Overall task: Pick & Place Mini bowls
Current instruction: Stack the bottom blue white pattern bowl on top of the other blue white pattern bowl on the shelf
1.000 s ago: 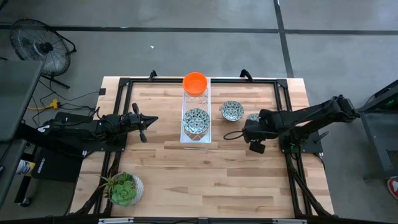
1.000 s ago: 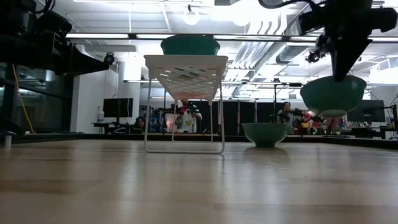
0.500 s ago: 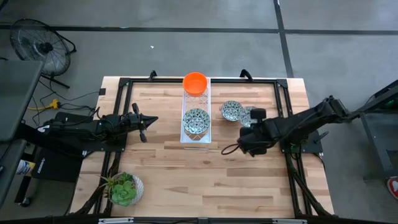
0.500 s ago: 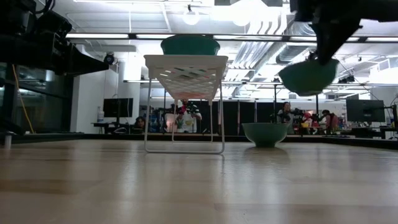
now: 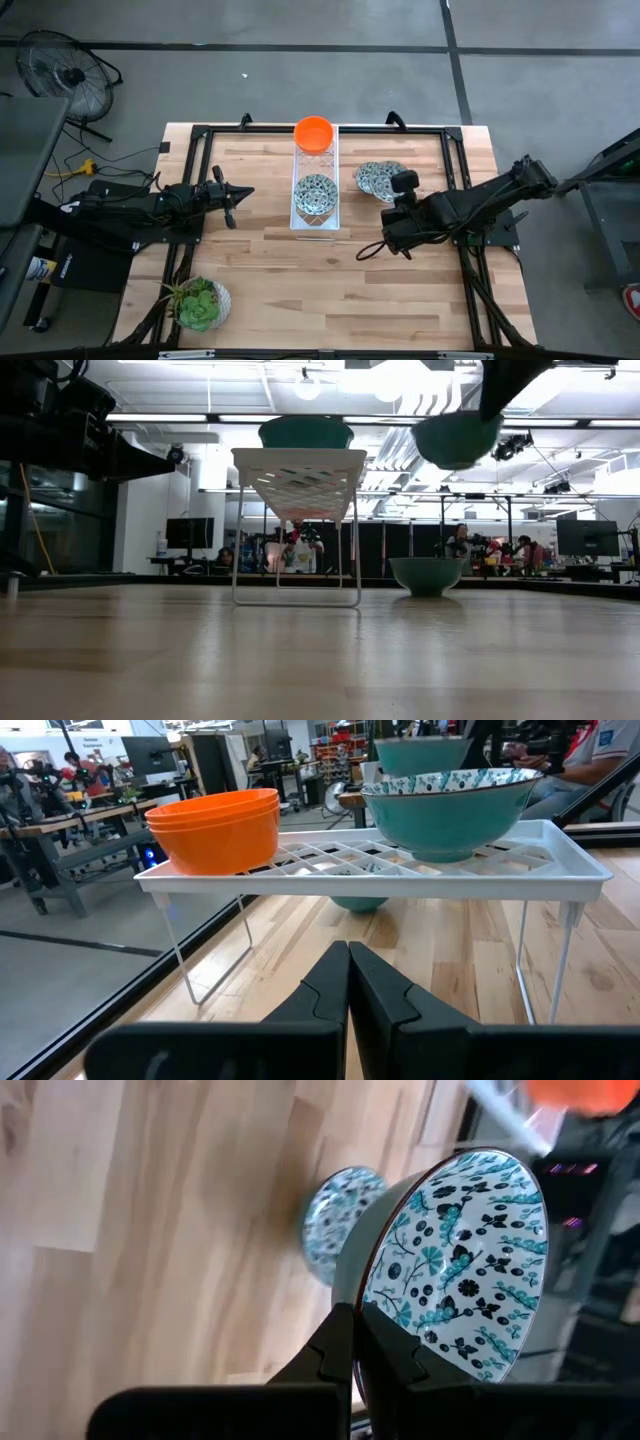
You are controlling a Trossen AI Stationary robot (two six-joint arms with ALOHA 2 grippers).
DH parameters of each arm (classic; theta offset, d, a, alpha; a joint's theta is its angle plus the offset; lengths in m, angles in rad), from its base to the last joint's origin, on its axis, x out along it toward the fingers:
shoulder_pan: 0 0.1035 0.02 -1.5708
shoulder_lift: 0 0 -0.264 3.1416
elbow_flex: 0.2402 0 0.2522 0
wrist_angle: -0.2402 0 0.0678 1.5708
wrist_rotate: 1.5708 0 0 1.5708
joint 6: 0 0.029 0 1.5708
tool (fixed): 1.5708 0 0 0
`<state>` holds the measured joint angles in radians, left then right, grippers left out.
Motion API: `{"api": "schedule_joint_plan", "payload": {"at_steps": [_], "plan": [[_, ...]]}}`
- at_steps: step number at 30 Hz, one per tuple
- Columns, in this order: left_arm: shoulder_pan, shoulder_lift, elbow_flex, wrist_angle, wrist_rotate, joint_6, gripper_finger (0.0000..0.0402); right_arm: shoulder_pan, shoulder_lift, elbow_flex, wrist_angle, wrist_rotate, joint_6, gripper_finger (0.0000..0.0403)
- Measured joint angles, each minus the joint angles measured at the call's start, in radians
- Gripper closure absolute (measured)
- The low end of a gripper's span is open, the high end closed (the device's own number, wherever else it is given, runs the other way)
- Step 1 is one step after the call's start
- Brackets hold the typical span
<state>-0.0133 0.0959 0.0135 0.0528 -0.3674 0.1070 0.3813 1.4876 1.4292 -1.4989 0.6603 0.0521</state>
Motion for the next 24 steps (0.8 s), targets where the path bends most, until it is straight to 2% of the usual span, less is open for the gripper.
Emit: {"api": "schedule_joint_plan", "payload": {"at_steps": [8, 14, 17, 24], "plan": [[0.0, 0.0, 0.0, 0.0, 0.0, 0.0, 0.0401, -0.002, 0.0, 0.023, 0.045, 0.04, -0.194, 0.0403], [0.0, 0.0, 0.0, 0.0, 0.0, 0.0, 0.0401, -0.004, 0.0, 0.023, 0.16, 0.036, -0.389, 0.0403], [0.0, 0.0, 0.0, 0.0, 0.0, 0.0, 0.0401, -0.016, -0.001, 0.024, 0.223, 0.009, -0.482, 0.0403], [0.0, 0.0, 0.0, 0.0, 0.0, 0.0, 0.0401, -0.074, -0.003, 0.024, 0.268, 0.024, -0.604, 0.0403]]}}
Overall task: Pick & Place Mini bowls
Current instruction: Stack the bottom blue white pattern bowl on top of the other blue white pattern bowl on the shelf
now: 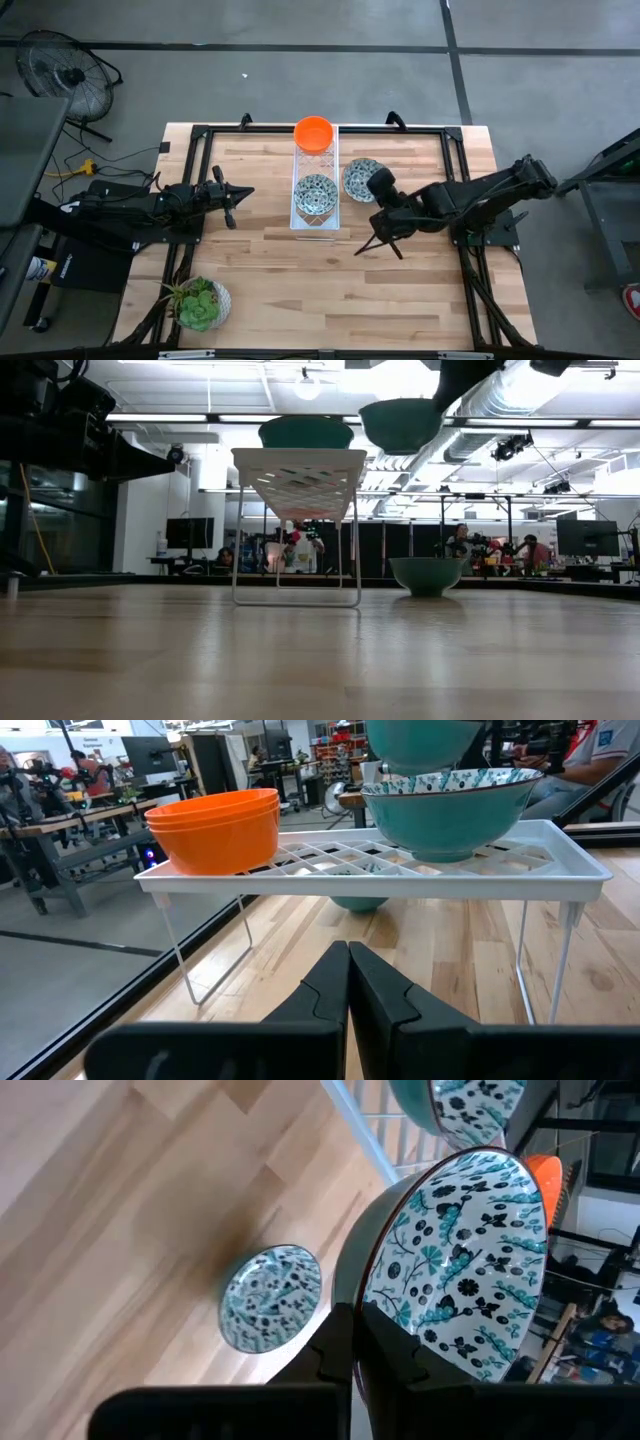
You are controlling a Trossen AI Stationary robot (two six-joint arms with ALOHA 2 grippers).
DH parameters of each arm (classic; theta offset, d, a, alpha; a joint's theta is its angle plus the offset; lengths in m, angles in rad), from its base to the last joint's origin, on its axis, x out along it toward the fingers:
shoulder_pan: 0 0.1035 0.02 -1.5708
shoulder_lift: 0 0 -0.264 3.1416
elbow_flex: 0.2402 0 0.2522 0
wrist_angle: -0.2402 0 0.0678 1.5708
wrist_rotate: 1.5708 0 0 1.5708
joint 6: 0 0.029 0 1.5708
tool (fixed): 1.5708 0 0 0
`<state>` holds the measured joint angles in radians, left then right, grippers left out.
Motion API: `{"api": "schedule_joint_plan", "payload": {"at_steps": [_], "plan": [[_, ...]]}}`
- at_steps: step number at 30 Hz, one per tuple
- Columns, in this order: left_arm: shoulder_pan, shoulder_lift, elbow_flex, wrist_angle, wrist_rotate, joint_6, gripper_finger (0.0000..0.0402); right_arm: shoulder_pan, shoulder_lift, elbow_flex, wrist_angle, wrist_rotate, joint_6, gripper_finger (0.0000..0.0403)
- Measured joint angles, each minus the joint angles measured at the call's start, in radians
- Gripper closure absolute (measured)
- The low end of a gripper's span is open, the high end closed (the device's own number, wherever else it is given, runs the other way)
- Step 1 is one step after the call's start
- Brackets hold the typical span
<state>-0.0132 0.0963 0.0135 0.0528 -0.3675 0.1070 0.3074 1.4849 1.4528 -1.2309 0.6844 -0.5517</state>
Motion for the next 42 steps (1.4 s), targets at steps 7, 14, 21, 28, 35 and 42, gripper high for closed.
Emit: {"api": "schedule_joint_plan", "payload": {"at_steps": [7, 14, 21, 28, 35, 42], "plan": [[0.0, 0.0, 0.0, 0.0, 0.0, 0.0, 0.0401, -0.062, 0.0, 0.051, 0.048, -0.073, -0.106, 0.0403], [0.0, 0.0, 0.0, 0.0, 0.0, 0.0, 0.0401, -0.107, -0.002, 0.212, 0.054, -0.184, -0.216, 0.0403], [0.0, 0.0, 0.0, 0.0, 0.0, 0.0, 0.0401, -0.164, -0.002, 0.293, 0.084, -0.405, -0.344, 0.0403], [0.0, 0.0, 0.0, 0.0, 0.0, 0.0, 0.0401, -0.191, 0.013, 0.271, 0.159, -0.457, -0.428, 0.0403], [0.0, 0.0, 0.0, 0.0, 0.0, 0.0, 0.0401, -0.197, 0.083, 0.267, 0.203, -0.477, -0.459, 0.0403], [0.0, 0.0, 0.0, 0.0, 0.0, 0.0, 0.0401, -0.197, 0.153, 0.266, 0.242, -0.434, -0.462, 0.0403]]}}
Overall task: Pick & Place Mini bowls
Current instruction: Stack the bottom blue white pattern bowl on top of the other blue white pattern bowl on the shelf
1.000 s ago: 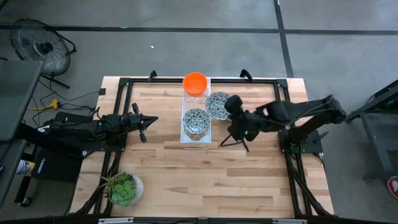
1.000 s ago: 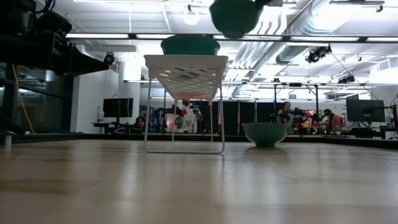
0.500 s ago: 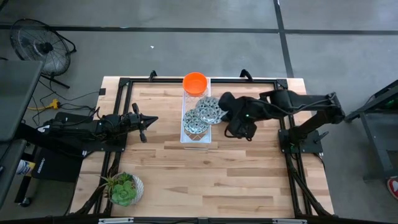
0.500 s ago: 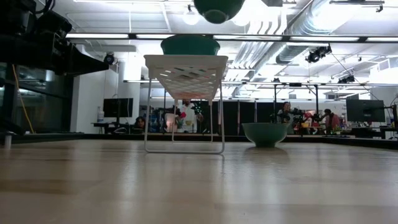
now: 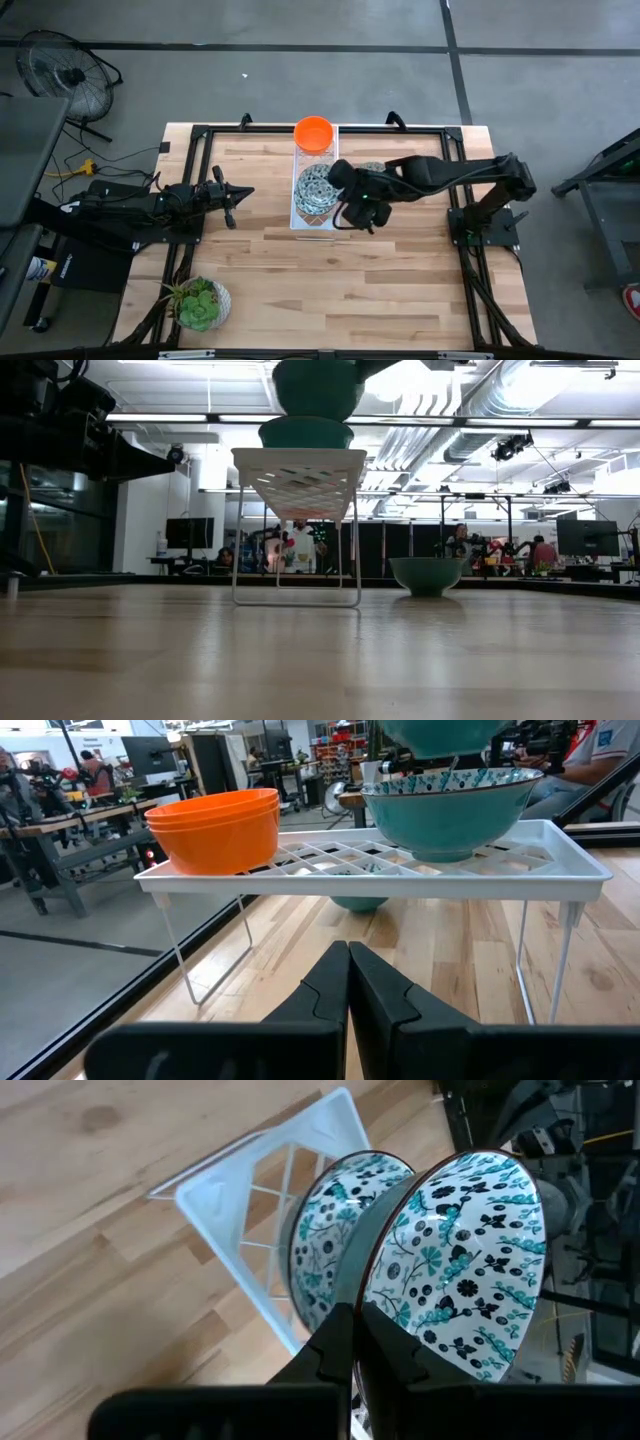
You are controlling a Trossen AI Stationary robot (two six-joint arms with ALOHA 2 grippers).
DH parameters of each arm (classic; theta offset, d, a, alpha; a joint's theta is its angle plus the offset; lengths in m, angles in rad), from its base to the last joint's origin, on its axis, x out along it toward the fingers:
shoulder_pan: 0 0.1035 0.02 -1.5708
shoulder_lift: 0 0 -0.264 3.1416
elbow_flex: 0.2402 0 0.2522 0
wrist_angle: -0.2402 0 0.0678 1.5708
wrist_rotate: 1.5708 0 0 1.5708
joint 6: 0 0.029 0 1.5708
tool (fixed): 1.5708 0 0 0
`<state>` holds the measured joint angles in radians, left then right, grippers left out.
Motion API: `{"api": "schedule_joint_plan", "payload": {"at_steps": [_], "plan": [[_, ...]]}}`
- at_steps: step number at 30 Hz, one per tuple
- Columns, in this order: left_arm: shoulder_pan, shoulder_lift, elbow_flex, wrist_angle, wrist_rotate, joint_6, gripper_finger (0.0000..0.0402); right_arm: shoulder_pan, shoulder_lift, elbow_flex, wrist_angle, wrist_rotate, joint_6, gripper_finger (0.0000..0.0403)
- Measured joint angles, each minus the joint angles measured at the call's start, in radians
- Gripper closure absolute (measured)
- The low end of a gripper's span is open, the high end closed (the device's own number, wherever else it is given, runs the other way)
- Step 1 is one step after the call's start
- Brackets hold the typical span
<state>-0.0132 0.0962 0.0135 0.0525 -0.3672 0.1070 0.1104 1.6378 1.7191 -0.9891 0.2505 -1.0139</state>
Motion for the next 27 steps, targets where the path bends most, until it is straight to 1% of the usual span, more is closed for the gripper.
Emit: {"api": "schedule_joint_plan", "payload": {"at_steps": [8, 12, 19, 22, 27], "plan": [[0.0, 0.0, 0.0, 0.0, 0.0, 0.0, 0.0401, 0.0, 0.026, 0.0, 0.027, 0.001, 0.0, 0.0403], [0.0, 0.0, 0.0, 0.0, 0.0, 0.0, 0.0401, 0.0, 0.027, 0.0, 0.028, -0.035, 0.014, 0.0403], [0.0, 0.0, 0.0, 0.0, 0.0, 0.0, 0.0401, 0.0, 0.035, 0.0, 0.035, -0.059, 0.018, 0.0403], [0.0, 0.0, 0.0, 0.0, 0.0, 0.0, 0.0401, 0.0, 0.06, 0.0, 0.035, -0.024, 0.011, 0.0403], [0.0, 0.0, 0.0, 0.0, 0.0, 0.0, 0.0401, 0.0, 0.1, 0.0, 0.053, 0.0, -0.006, 0.0403]]}}
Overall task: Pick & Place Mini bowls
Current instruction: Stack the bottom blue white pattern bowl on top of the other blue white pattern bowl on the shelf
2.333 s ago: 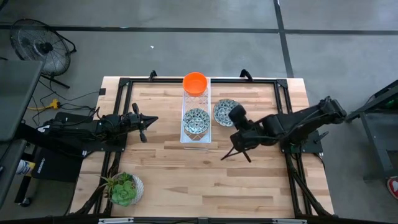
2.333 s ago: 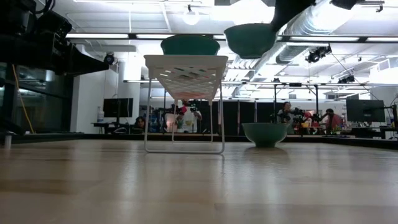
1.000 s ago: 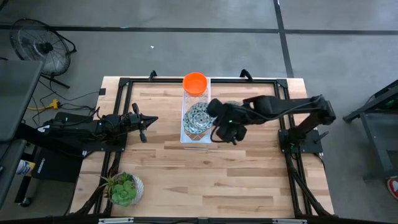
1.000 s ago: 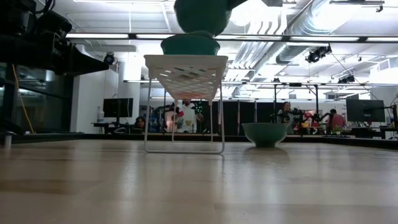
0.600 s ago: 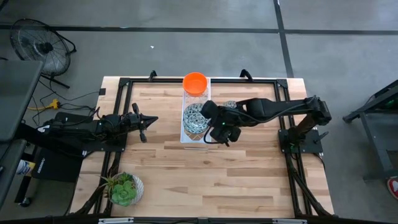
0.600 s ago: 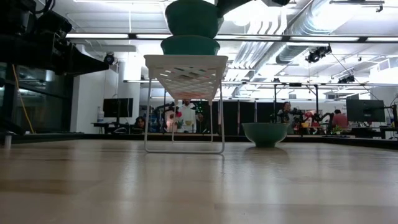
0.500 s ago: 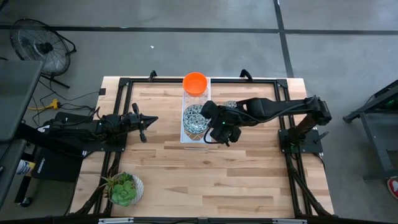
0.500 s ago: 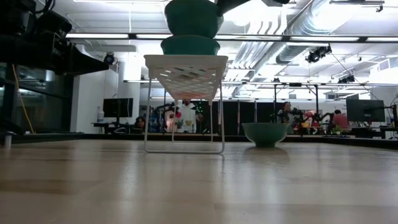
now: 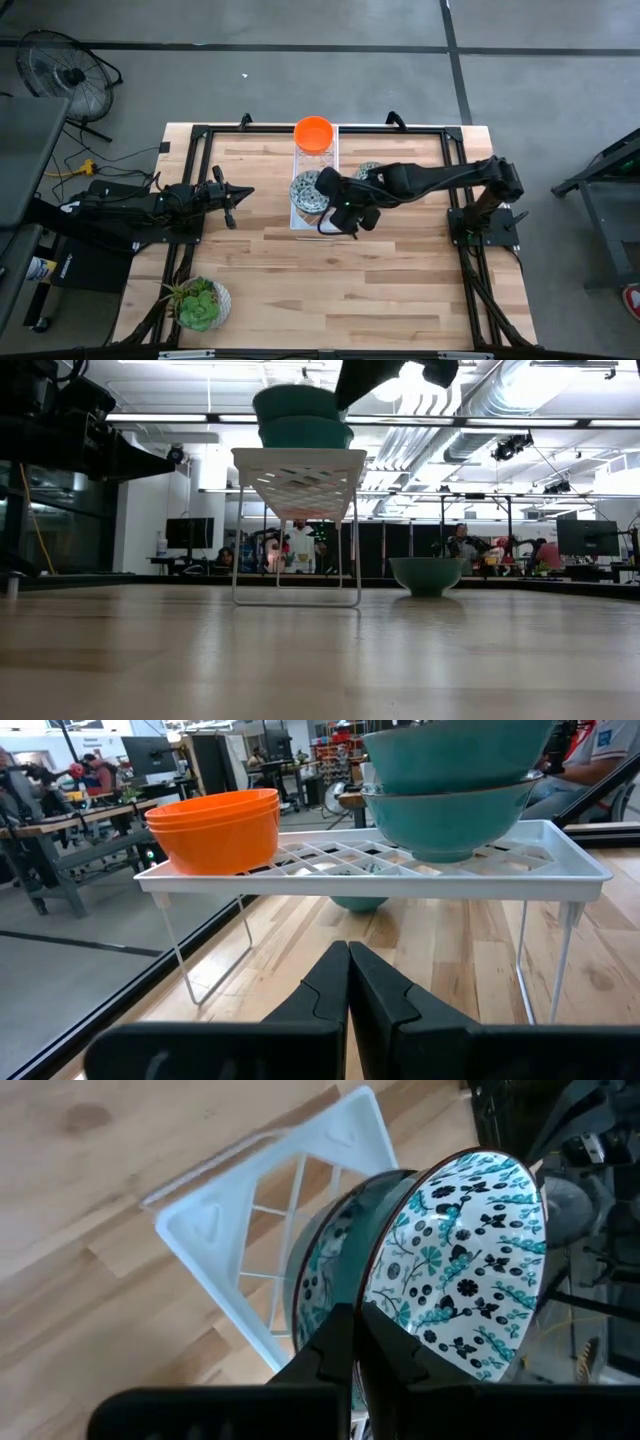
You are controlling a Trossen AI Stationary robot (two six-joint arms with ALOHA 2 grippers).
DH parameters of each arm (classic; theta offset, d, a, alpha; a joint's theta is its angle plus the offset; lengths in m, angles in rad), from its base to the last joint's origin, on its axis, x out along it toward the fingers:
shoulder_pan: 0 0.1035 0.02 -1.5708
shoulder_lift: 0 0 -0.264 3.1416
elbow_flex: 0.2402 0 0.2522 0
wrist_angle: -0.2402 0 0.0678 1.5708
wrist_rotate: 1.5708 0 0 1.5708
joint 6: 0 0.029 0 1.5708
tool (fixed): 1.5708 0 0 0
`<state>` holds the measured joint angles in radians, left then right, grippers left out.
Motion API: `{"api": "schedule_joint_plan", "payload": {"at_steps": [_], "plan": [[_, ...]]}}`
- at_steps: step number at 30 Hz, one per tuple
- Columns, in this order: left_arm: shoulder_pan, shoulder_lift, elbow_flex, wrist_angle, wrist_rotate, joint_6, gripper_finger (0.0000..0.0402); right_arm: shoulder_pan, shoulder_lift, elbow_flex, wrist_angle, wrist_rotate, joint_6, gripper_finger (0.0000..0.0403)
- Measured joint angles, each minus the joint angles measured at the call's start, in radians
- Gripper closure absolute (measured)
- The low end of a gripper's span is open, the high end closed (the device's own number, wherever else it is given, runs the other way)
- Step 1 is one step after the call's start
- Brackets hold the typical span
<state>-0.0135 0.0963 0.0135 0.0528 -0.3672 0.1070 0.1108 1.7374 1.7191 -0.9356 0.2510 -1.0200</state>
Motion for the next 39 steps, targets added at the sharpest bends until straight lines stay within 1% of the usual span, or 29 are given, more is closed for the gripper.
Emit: {"api": "schedule_joint_plan", "payload": {"at_steps": [3, 13, 19, 39], "plan": [[0.0, 0.0, 0.0, 0.0, 0.0, 0.0, 0.0401, 0.0, 0.015, 0.0, -0.003, 0.034, -0.001, 0.0403], [0.0, 0.0, 0.0, 0.0, 0.0, 0.0, 0.0401, -0.006, 0.016, 0.0, -0.026, 0.03, 0.049, 0.0403], [0.0, 0.0, 0.0, 0.0, 0.0, 0.0, 0.0401, -0.006, 0.017, 0.0, -0.039, 0.032, 0.053, 0.0403], [0.0, 0.0, 0.0, 0.0, 0.0, 0.0, 0.0401, -0.007, 0.017, 0.0, -0.039, -0.005, 0.075, 0.0402]]}}
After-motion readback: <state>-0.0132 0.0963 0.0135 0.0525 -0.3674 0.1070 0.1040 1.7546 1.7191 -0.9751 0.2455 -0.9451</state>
